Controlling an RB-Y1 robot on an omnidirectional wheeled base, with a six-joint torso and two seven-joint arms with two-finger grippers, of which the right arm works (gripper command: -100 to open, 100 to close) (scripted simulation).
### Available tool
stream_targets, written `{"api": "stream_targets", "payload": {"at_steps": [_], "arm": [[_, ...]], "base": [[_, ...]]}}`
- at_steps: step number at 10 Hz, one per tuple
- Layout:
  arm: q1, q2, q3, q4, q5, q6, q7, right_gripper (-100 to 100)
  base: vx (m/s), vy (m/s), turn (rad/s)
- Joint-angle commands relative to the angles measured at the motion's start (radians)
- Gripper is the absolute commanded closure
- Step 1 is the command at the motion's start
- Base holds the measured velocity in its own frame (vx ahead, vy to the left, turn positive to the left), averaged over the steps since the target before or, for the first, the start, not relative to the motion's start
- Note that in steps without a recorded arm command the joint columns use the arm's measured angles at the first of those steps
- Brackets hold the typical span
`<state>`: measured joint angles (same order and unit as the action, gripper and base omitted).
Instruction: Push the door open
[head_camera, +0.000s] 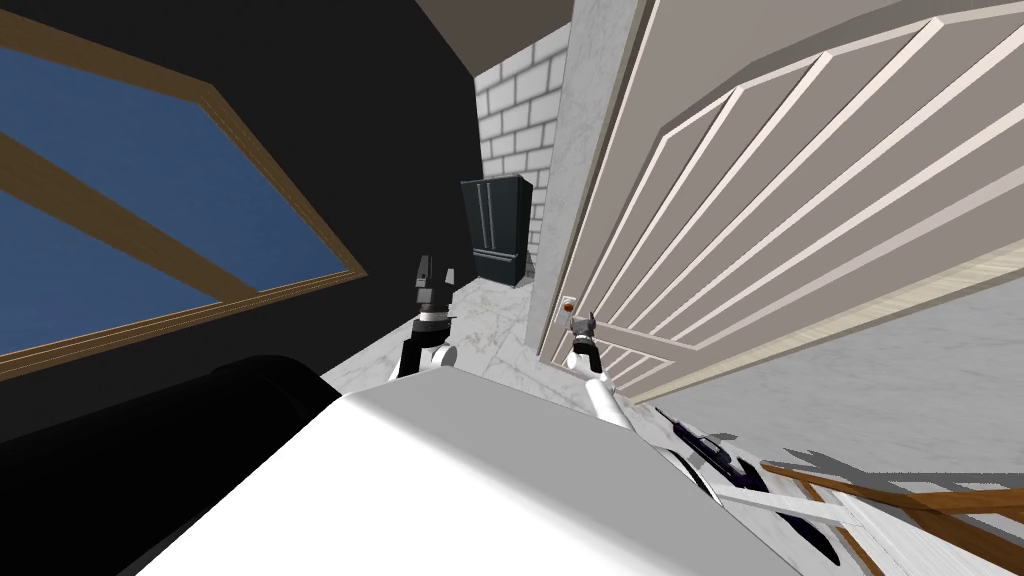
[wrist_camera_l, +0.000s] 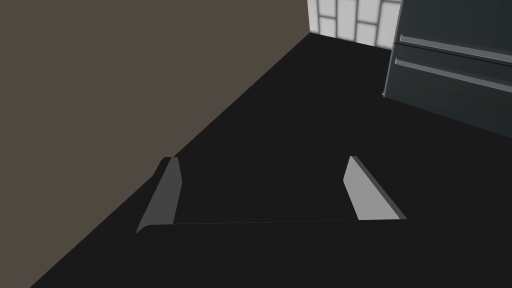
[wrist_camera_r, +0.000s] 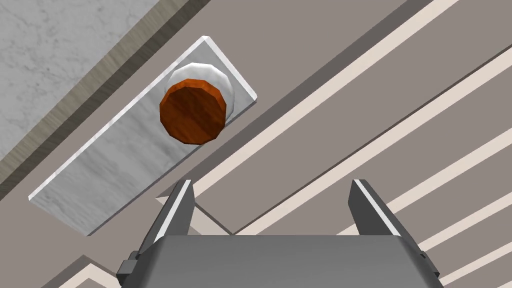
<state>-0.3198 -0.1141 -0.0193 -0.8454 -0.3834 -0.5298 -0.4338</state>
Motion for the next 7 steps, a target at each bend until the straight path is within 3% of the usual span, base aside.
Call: {"api": "stream_targets", "payload": {"at_steps": [1,2,4,7], "arm": [[-0.008,0.018,-0.008,0.004,-0.026,0.005,-0.05,-100],[-0.008,0.018,-0.008,0.004,-0.026,0.005,-0.066,-100],[-0.021,0.041,-0.018,0.013,-0.06,0.011,-0.13,-100],[-0.027,0.051,-0.023,0.017,-0.075,0.013,-0.187,-100]], "base": [[-0.058,-0.033,0.074],[-0.052,-0.02,0.026],[-0.064,-0.017,0.056],[-0.039,-0.016,0.034]]}}
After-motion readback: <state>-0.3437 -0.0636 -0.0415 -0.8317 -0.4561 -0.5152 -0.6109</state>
